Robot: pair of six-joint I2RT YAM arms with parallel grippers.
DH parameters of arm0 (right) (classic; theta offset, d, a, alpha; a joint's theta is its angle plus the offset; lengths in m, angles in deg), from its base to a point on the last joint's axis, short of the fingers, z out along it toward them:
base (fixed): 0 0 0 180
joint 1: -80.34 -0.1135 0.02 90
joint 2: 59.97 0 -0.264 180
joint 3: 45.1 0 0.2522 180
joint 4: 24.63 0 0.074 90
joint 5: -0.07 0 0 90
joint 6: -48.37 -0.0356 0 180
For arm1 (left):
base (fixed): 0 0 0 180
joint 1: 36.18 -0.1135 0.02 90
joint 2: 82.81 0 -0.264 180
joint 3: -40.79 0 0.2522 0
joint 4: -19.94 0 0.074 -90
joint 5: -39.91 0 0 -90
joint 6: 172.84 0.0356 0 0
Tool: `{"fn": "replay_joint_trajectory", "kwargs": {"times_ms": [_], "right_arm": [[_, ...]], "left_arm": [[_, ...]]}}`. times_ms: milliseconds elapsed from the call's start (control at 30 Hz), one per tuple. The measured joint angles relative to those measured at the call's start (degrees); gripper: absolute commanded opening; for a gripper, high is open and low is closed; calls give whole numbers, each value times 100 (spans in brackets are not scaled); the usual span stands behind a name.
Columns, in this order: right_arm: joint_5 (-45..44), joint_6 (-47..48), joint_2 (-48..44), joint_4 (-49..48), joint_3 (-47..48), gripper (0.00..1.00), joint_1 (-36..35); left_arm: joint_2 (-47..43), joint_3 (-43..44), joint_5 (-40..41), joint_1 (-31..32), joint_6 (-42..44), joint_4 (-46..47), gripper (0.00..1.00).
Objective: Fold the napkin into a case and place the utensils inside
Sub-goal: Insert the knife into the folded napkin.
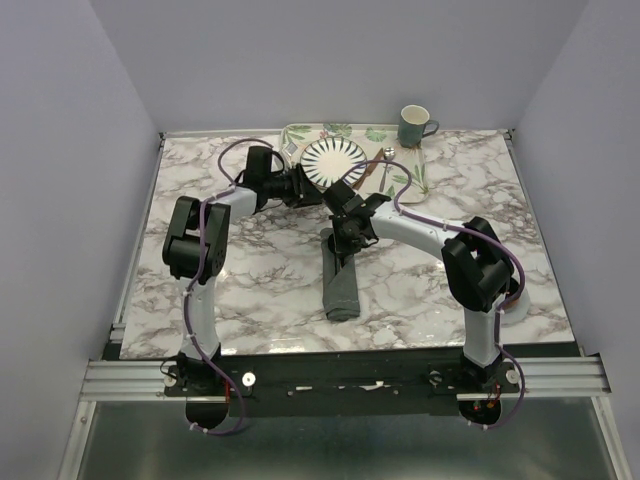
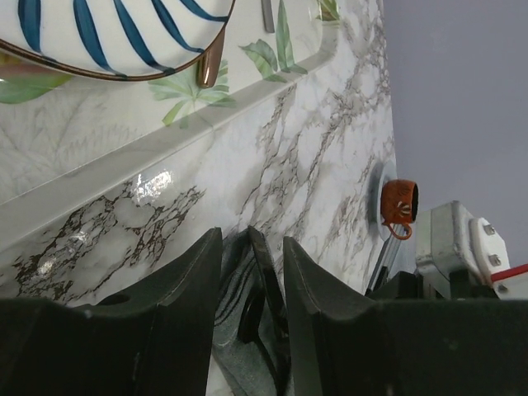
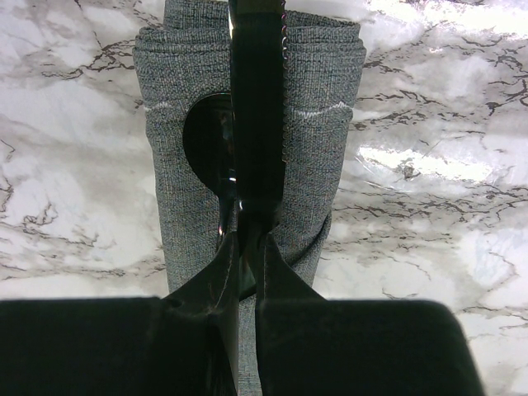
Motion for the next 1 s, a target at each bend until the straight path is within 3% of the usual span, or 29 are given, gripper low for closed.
{"fn": "replay_joint_trajectory", "kwargs": {"times_ms": [400, 667, 1000], "right_arm": [[2, 0, 0, 0, 0, 1, 0], [4, 0, 0, 0, -9, 1, 0], [2, 2, 0, 0, -9, 1, 0]], "left_arm": [[540, 0, -256, 234, -481, 348, 44], [695, -15, -470, 306, -1088, 1067, 36], [855, -177, -573, 326, -1620, 1620, 34]]}}
